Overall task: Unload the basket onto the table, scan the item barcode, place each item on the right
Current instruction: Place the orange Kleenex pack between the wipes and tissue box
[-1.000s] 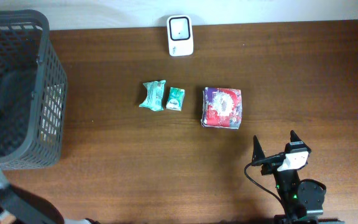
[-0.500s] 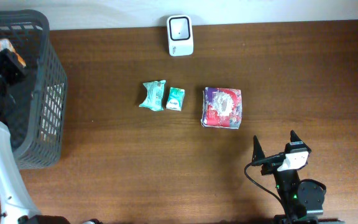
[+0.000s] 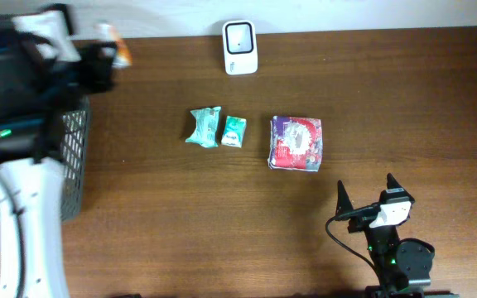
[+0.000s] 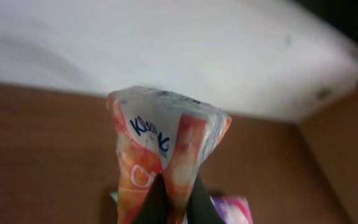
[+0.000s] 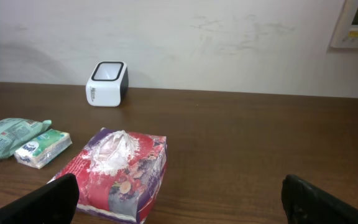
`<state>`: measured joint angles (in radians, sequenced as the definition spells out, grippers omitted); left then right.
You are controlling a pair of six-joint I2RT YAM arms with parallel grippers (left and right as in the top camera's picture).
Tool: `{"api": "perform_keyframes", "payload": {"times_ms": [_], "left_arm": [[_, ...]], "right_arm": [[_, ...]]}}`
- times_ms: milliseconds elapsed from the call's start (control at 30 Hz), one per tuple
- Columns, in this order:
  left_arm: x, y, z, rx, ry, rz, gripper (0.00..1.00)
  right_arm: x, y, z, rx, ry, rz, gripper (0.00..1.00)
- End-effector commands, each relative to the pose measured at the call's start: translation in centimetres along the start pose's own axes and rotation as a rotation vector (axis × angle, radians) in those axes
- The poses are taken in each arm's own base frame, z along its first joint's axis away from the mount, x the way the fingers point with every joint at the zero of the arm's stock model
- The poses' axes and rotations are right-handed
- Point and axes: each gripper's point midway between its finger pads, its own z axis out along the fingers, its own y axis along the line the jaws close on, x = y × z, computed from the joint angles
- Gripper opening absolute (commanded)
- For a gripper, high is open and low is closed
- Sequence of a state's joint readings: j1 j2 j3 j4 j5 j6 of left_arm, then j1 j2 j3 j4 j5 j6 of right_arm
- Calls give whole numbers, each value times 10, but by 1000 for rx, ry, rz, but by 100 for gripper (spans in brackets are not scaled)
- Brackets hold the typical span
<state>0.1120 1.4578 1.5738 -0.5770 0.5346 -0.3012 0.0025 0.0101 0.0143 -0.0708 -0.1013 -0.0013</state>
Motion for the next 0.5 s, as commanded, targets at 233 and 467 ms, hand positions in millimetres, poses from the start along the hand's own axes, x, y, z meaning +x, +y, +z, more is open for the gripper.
{"api": "perform_keyframes", "payload": {"times_ms": [233, 467], "left_arm": [[189, -83, 143, 33, 505, 72, 0], [288, -91, 182, -114, 660, 98, 0]], "right_arm": [[3, -2, 0, 12, 3, -1, 99], [3, -2, 0, 12, 3, -1, 99]]}}
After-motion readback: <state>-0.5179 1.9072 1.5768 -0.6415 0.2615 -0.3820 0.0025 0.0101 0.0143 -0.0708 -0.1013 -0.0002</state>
